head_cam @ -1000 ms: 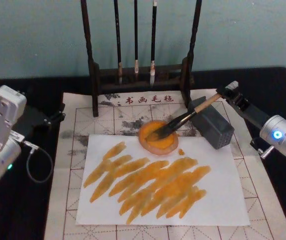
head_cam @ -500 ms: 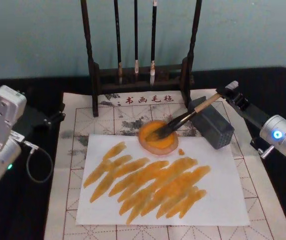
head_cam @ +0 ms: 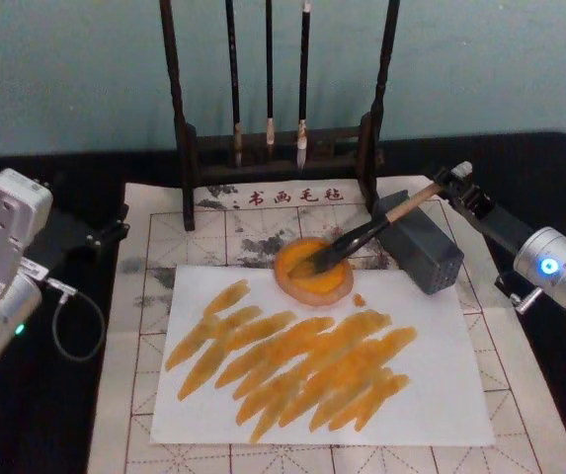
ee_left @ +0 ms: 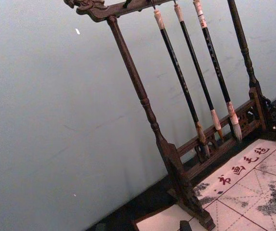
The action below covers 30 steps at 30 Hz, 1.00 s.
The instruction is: Pick up the brush from the inkstone, write on the paper, then place the brush back to its original position.
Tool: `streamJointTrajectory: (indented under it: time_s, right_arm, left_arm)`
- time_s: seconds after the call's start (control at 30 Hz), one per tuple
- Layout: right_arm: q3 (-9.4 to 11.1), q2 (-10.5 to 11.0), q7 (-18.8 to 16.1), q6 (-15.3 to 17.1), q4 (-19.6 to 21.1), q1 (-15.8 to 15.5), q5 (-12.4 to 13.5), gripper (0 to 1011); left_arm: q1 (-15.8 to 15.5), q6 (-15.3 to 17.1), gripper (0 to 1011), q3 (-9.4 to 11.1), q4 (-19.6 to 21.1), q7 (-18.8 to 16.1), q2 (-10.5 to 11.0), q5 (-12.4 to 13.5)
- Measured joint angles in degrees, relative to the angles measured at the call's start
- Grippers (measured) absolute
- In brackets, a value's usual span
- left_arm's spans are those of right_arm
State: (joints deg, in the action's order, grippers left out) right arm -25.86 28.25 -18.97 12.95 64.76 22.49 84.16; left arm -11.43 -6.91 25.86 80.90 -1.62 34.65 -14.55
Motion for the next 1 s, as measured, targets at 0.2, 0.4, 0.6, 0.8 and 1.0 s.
streamJointTrajectory:
  time_s: [0.2,0.4,0.6,0.8,1.0]
  right_arm:
    - [0.0,0.0,0.0,0.0,0.0,0.0,0.0,807]
    - [0.0,0.0,0.0,0.0,0.0,0.0,0.0,978]
    - [0.0,0.0,0.0,0.0,0.0,0.0,0.0,1000]
    - [0.0,0.0,0.0,0.0,0.0,0.0,0.0,1000]
    - [0.0,0.0,0.0,0.0,0.0,0.0,0.0,1000]
  left_arm:
    - [0.0,0.0,1001,0.0,0.0,0.0,0.0,0.0]
    - [0.0,0.0,1001,0.0,0.0,0.0,0.0,0.0]
    - [0.0,0.0,1001,0.0,0.0,0.0,0.0,0.0]
    - [0.0,0.0,1001,0.0,0.0,0.0,0.0,0.0]
    - [0.0,0.0,1001,0.0,0.0,0.0,0.0,0.0]
